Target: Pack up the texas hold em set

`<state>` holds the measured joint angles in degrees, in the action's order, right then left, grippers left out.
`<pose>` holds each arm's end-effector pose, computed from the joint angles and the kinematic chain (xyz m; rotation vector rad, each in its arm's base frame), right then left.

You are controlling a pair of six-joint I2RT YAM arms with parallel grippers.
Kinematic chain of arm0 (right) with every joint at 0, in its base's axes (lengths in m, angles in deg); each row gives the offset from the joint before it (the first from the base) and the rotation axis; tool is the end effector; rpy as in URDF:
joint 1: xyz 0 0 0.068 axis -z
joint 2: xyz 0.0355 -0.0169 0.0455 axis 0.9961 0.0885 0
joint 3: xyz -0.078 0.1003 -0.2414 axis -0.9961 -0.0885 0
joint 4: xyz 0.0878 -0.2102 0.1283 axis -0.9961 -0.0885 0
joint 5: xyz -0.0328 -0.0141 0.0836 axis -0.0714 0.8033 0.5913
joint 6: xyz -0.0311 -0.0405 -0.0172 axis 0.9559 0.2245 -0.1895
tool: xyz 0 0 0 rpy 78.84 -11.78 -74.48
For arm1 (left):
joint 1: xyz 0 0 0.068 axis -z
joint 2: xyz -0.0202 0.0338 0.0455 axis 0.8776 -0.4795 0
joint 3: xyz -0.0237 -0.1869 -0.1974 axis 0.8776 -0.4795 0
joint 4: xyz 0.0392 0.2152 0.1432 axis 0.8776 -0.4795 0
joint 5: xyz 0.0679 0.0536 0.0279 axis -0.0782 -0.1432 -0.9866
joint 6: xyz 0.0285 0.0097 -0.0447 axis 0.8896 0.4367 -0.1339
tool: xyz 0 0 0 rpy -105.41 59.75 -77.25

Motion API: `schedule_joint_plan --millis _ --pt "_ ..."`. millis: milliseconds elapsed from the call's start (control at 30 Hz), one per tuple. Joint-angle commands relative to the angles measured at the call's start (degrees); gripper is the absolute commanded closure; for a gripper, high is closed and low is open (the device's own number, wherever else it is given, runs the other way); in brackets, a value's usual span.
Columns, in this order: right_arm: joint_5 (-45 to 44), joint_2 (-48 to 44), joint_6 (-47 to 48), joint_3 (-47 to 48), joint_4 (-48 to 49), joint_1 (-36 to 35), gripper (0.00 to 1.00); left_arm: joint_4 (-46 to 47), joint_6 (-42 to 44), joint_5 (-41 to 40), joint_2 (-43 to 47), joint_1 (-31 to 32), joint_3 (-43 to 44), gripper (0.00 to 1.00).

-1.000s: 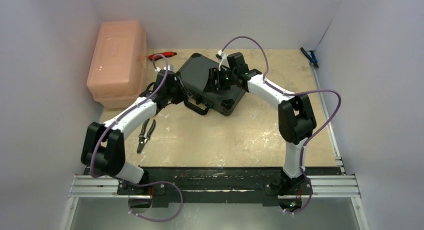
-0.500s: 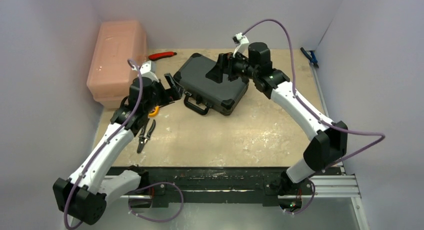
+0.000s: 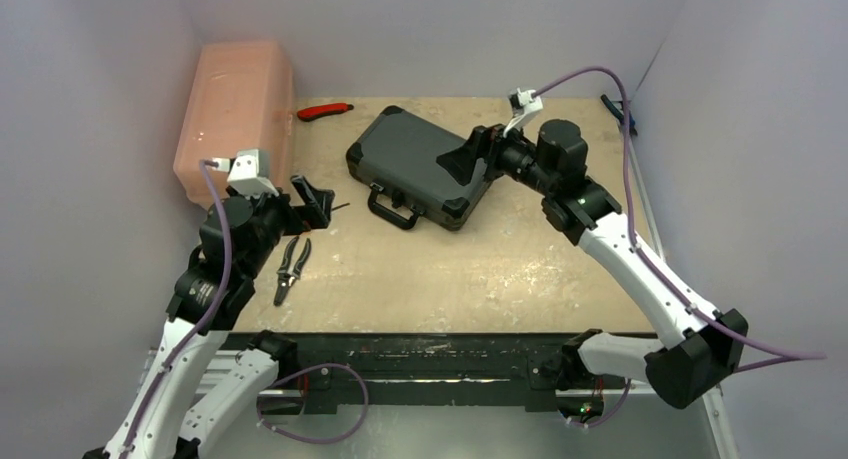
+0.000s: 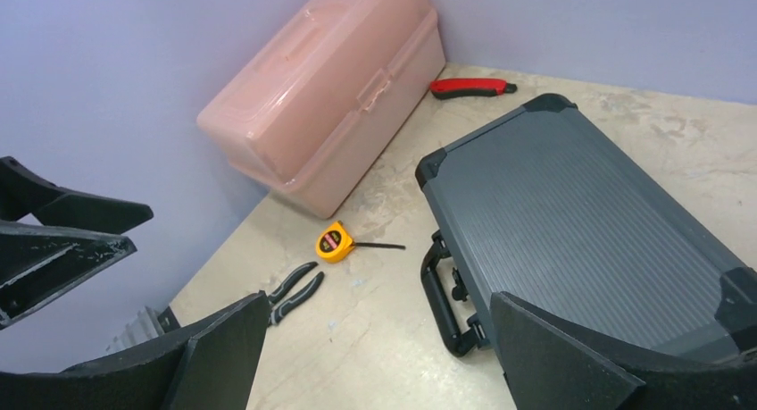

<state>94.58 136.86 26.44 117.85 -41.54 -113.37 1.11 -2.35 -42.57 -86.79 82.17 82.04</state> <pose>0.2470 0.1464 0.4005 -0.3385 1.7396 0.9244 0.1309 -0.0447 0.3785 -0.1843 1.8111 -0.4651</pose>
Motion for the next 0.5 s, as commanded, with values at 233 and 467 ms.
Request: schedule_joint_plan --millis 233,467 --pt "-6.47 -11.88 -2.07 -12.21 7.24 -0.02 0.01 -8.03 6.68 -8.25 9.73 0.27 -5.45 0.0" --pt "-7.93 -16.23 -2.11 -18.19 10.15 -0.03 0.01 -9.59 8.24 -9.54 11.77 0.28 -5.78 0.0"
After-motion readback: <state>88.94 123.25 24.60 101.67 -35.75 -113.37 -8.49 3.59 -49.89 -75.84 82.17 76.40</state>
